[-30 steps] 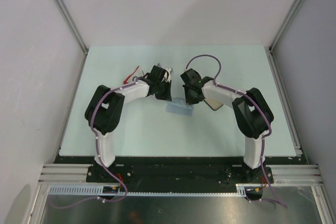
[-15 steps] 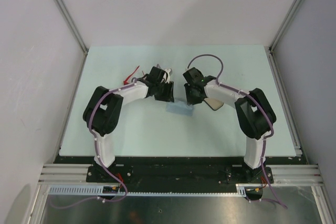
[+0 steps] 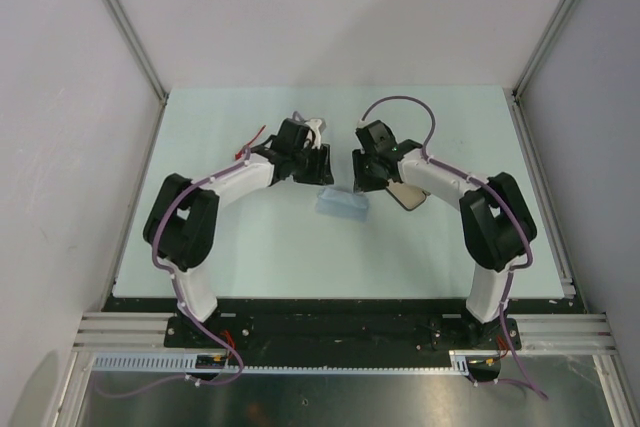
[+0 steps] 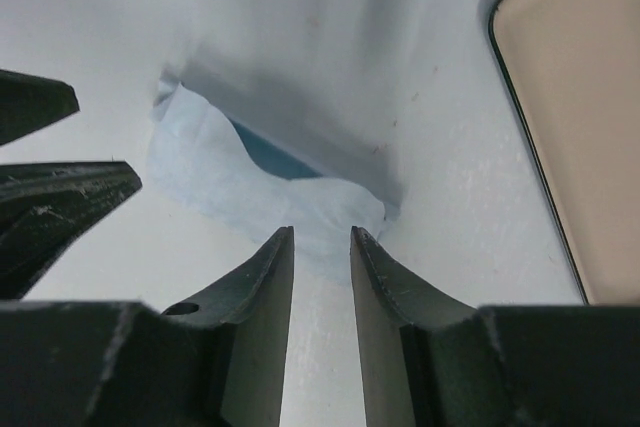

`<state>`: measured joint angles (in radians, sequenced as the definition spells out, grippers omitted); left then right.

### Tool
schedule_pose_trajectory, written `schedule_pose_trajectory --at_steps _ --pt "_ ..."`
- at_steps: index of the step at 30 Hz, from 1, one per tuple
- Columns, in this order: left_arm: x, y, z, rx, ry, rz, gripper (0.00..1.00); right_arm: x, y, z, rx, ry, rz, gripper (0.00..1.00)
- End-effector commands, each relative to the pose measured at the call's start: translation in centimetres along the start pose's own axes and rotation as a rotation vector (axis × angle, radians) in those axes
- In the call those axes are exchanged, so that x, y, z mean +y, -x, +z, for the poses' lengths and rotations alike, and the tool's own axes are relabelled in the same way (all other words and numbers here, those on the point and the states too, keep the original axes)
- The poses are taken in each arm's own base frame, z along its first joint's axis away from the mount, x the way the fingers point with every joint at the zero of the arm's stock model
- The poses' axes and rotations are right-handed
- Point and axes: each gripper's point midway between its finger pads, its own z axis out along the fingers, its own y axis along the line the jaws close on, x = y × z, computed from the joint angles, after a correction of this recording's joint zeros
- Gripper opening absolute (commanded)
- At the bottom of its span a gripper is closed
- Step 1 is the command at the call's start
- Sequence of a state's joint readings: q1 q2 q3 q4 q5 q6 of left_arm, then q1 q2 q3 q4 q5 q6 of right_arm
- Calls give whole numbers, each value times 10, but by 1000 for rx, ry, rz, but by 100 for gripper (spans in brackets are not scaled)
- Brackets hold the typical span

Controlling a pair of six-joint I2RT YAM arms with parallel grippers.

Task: Organize the sunglasses

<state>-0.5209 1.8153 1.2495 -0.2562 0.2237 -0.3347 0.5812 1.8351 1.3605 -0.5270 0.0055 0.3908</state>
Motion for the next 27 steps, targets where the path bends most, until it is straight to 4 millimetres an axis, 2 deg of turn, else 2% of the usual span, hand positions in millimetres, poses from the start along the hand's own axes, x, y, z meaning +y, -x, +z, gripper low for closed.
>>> schedule_pose_trajectory --at_steps 1,5,11,14,20,27 --pt "-9 19 6 -35 -11 -35 52 9 9 20 -14 60 41 32" --pt "0 23 14 -46 36 -75 51 8 16 36 -25 39 60 19" --pt "4 25 14 -54 55 -79 50 12 24 48 -28 47 58 9" --pt "6 23 13 -50 59 -84 50 15 25 49 -27 48 54 8" --pt "7 21 10 -50 60 -91 50 16 34 37 -60 46 39 8" --pt "12 22 8 -58 78 -96 50 22 33 52 -23 63 9 8"
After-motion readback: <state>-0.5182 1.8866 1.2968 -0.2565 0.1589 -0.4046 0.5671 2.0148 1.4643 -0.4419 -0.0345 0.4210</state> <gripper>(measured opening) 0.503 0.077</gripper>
